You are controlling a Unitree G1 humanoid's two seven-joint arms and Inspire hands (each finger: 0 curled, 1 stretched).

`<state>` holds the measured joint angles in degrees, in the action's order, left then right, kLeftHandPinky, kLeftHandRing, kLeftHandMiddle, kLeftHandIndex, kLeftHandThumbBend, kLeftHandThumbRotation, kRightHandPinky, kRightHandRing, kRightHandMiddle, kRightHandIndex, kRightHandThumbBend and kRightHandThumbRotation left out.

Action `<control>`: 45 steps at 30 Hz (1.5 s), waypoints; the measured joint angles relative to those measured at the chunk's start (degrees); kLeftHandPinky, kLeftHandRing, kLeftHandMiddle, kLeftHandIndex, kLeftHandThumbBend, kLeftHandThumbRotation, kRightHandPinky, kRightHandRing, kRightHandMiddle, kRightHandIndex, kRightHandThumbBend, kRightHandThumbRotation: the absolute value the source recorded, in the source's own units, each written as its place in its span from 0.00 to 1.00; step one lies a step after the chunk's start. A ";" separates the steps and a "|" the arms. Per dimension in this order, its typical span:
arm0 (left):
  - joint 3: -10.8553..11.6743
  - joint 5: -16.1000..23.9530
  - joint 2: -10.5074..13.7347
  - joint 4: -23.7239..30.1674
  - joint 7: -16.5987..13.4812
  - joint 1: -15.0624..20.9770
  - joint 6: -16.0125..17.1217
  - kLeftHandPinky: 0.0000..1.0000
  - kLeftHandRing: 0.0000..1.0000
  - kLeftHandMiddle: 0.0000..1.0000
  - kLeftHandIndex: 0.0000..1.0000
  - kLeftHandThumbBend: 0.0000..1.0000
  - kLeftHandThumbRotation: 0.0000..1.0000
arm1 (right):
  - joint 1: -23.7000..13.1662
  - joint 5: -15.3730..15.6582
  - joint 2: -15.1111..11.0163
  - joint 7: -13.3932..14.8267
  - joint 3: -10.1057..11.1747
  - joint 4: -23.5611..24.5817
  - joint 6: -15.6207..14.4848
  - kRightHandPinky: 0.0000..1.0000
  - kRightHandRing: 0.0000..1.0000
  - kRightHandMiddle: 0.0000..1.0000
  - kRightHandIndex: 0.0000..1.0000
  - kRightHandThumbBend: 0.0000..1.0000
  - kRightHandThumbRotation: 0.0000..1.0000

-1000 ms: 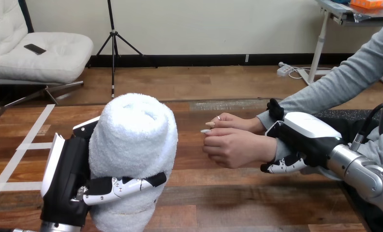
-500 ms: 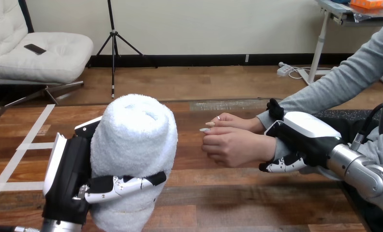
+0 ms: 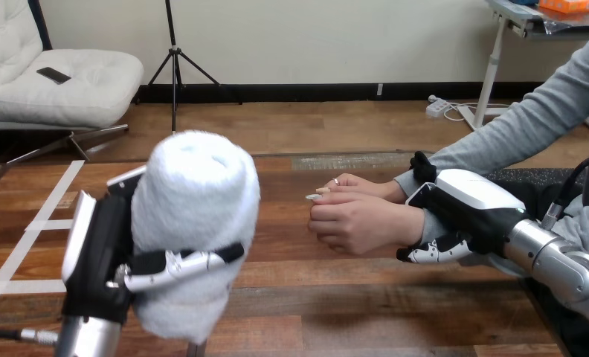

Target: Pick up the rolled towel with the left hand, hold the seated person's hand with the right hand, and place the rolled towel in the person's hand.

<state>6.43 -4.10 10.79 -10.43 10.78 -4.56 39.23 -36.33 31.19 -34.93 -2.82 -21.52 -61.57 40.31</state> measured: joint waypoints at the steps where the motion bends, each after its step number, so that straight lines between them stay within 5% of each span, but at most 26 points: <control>1: 0.14 -0.03 0.07 -0.49 0.01 0.51 0.00 0.24 0.28 0.34 0.37 0.66 0.00 | 0.00 -0.03 -0.03 -0.01 0.00 0.03 0.07 0.19 0.23 0.28 0.29 0.48 0.21; 20: 2.19 -2.51 2.29 -13.83 2.23 11.31 -0.10 0.26 0.30 0.37 0.40 0.66 0.00 | 0.07 -0.54 -0.24 -0.74 0.00 0.57 0.40 0.20 0.24 0.30 0.30 0.50 0.23; 45: 3.84 -4.70 2.30 -31.90 5.13 22.95 -0.26 0.27 0.32 0.37 0.40 0.65 0.00 | 0.39 -0.57 -0.45 -1.01 0.00 0.66 1.10 0.20 0.24 0.29 0.30 0.50 0.22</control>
<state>10.27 -8.79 13.08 -42.33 15.91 18.38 38.97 -35.94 30.62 -35.37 -3.84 -21.52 -60.91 41.42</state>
